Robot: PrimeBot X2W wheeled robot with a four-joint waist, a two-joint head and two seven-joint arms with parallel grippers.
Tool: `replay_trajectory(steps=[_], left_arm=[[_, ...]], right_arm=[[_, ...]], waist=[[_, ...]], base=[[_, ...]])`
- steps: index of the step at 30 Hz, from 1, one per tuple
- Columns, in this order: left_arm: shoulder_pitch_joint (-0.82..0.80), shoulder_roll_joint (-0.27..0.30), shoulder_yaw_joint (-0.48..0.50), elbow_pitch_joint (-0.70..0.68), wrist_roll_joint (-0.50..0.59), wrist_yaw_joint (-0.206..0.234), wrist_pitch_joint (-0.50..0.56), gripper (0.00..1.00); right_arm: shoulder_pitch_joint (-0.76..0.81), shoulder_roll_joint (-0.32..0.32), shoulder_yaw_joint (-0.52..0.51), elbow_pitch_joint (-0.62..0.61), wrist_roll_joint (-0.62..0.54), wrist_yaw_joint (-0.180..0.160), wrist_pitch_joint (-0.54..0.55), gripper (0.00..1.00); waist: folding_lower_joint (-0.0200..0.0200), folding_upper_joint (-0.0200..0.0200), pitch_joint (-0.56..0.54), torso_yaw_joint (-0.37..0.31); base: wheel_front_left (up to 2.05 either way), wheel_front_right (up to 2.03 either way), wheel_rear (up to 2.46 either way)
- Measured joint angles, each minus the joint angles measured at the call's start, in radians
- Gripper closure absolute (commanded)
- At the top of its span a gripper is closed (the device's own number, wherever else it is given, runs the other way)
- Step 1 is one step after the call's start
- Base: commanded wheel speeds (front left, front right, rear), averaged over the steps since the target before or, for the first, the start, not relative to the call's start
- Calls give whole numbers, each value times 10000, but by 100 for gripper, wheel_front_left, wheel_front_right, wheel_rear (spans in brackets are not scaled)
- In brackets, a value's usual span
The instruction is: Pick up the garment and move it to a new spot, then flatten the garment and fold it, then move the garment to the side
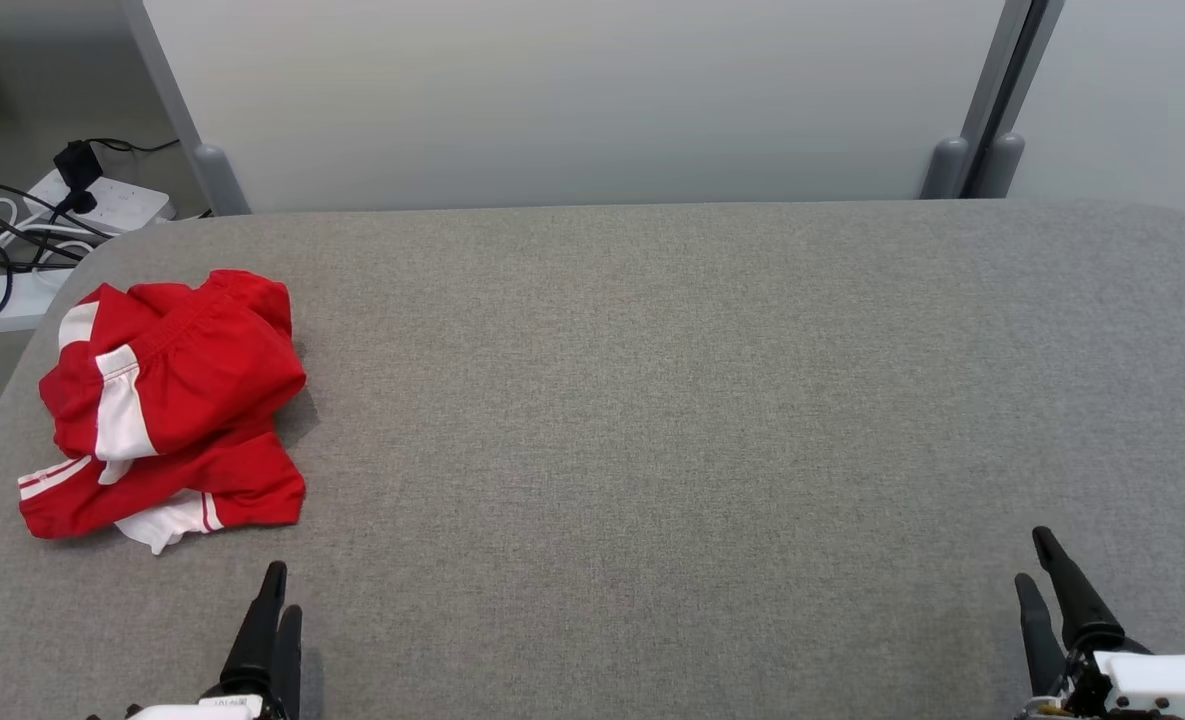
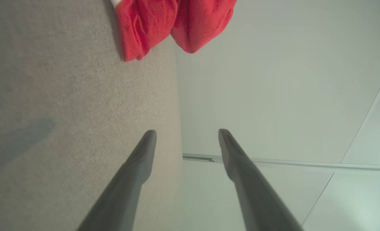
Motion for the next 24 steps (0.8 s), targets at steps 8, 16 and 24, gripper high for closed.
replay_trajectory(steps=[8, 16, 24], left_arm=[[101, -6, -84, 192, 54, 2, -180, 0], [-83, 121, -272, 305, 667, 0, -416, 0], [-336, 174, -299, 301, 1871, 0, -658, 0]], right_arm=[[123, 69, 146, 115, -73, -23, -109, 0], [-275, -128, 403, 303, -527, -23, -378, 0], [-542, -201, 642, 368, -1436, -23, -593, 0]], waist=[[6, 0, 11, -4], [3, 0, 48, -14], [3, 0, 75, -37]], base=[[0, 0, 0], [0, 0, 0], [0, 0, 0]])
